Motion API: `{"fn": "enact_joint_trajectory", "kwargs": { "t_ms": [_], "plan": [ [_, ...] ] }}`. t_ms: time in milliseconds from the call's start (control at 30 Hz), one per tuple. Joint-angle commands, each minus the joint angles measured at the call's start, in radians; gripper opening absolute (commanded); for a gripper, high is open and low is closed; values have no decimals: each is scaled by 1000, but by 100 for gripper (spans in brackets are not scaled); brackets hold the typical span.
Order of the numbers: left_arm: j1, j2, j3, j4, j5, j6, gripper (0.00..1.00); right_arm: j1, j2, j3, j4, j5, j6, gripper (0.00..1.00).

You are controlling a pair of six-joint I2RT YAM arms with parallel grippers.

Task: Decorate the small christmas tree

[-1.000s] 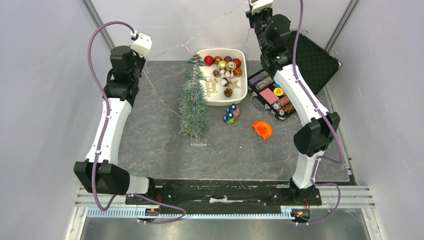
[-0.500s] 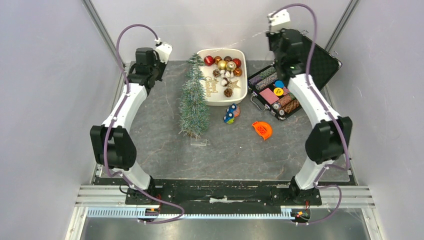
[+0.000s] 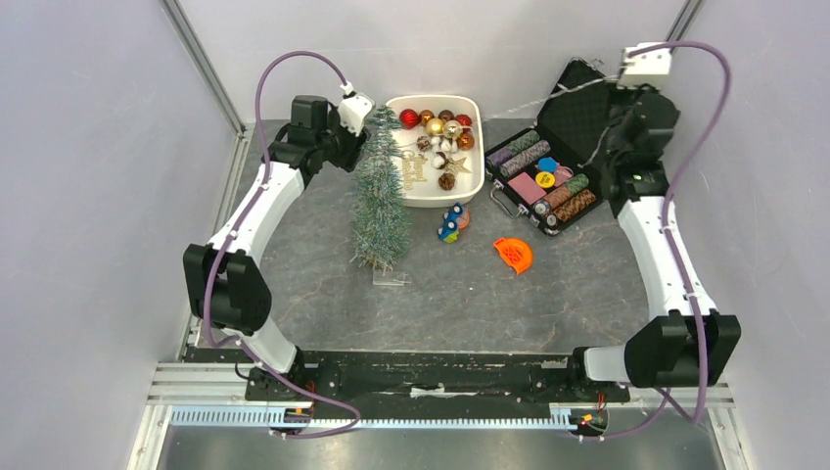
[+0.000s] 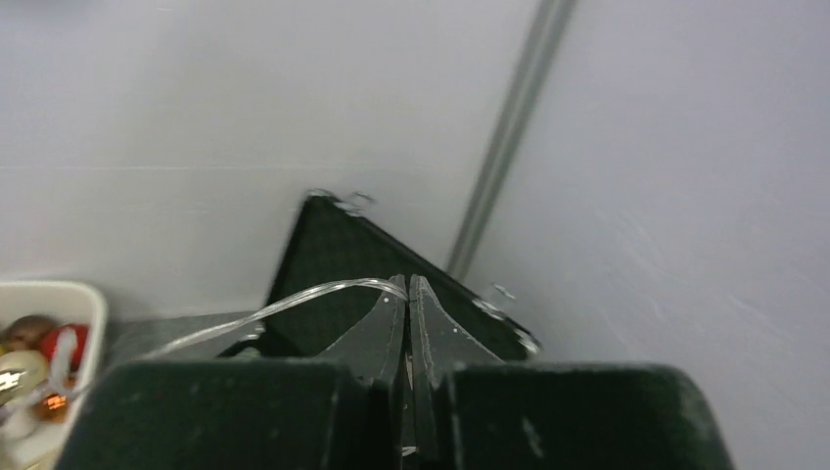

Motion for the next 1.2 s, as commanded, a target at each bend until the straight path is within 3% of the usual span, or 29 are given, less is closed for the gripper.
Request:
{"fn": "enact_joint_trajectory", "kwargs": {
  "t_ms": [0, 300, 700, 867, 1000, 1167],
  "plan": [
    [-12, -10, 72, -69, 48, -15, 58, -133, -69, -37, 2, -8, 118, 0],
    [-12, -48, 106, -199, 69, 13, 68, -285, -139, -57, -5, -110, 259, 0],
    [0, -138, 177, -265, -190, -40, 71, -290, -267, 85, -11, -206, 267, 0],
    [35, -155, 177, -255, -295, -26, 72, -290, -321, 179, -16, -399, 319, 0],
    [81, -180, 174, -266, -280, -34, 72, -289, -340, 264, -15, -520, 329, 0],
    [120, -259, 155, -287, -228, -40, 72, -289, -372, 323, 95, -791, 397, 0]
  ]
}}
